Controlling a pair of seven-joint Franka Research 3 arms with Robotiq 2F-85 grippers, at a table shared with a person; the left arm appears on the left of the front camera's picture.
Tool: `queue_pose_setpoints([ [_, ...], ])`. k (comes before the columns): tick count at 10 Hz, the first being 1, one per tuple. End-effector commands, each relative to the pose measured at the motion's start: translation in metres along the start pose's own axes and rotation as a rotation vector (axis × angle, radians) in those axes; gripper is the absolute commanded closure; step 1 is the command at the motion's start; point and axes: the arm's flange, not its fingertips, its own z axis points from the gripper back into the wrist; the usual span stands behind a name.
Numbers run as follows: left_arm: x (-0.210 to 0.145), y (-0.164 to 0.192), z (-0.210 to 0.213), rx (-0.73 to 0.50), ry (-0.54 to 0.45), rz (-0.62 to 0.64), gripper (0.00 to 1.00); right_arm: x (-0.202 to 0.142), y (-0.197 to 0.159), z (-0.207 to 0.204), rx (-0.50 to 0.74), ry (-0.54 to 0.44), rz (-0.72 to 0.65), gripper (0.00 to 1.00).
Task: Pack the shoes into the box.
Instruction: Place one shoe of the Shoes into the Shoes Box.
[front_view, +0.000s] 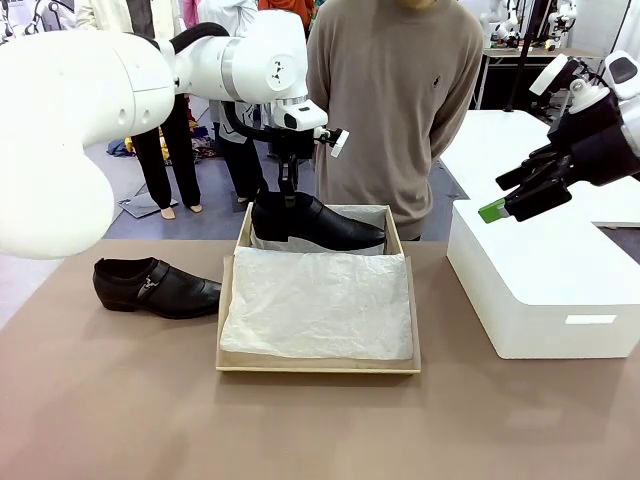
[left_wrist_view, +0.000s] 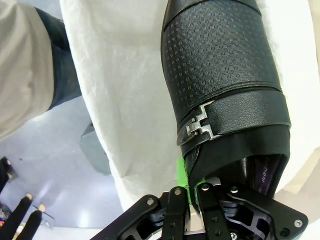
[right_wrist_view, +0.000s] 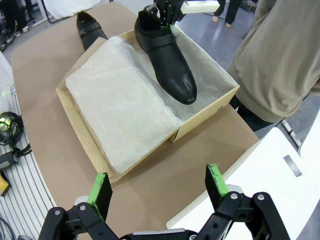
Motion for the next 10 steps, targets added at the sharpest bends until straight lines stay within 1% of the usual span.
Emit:
queue_pose_setpoints([
  [1, -0.001, 0.008, 0.004, -0.006, -0.013, -0.011, 1.00, 0.000, 0.000, 0.000, 0.009, -0.012, -0.001, 0.00],
  [3, -0.002, 0.011, -0.003, -0.004, -0.004, -0.016, 1.00, 0.000, 0.000, 0.000, 0.009, -0.012, -0.001, 0.00],
  [6, -0.003, 0.014, -0.016, 0.003, 0.006, 0.017, 1.00, 0.000, 0.000, 0.000, 0.009, -0.012, -0.001, 0.00],
  [10, -0.005, 0.017, -0.032, -0.014, 0.000, 0.023, 1.00, 0.000, 0.000, 0.000, 0.009, -0.012, -0.001, 0.00],
])
